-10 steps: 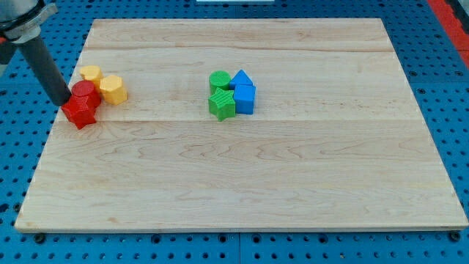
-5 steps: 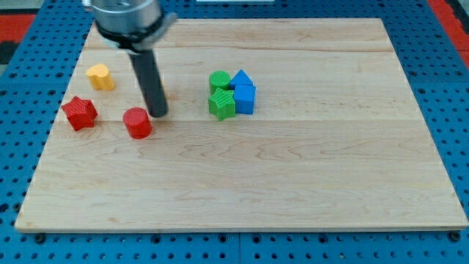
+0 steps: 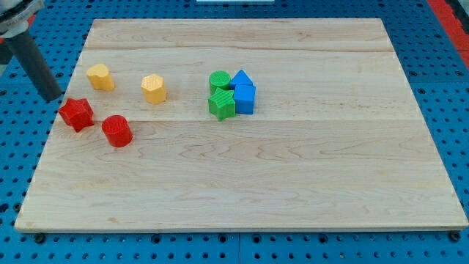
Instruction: Separate the red blocks from the yellow blocks
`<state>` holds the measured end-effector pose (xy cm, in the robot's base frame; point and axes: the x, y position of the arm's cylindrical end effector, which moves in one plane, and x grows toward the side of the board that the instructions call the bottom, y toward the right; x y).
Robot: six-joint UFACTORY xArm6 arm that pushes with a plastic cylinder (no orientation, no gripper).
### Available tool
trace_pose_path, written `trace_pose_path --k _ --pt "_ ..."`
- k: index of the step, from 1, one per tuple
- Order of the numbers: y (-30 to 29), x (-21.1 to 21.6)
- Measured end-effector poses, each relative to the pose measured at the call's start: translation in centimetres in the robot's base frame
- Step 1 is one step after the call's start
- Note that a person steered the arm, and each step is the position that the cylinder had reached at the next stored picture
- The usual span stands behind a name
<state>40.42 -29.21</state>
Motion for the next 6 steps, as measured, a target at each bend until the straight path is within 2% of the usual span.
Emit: trace_pose_path --k 1,2,3,4,5,6 --pt "7.8 4.1" --pt "11.2 6.5" --pt "4.2 3.0" --pt "0.1 5.1" --pt "1.7 10.5" --pt "7.0 12.4"
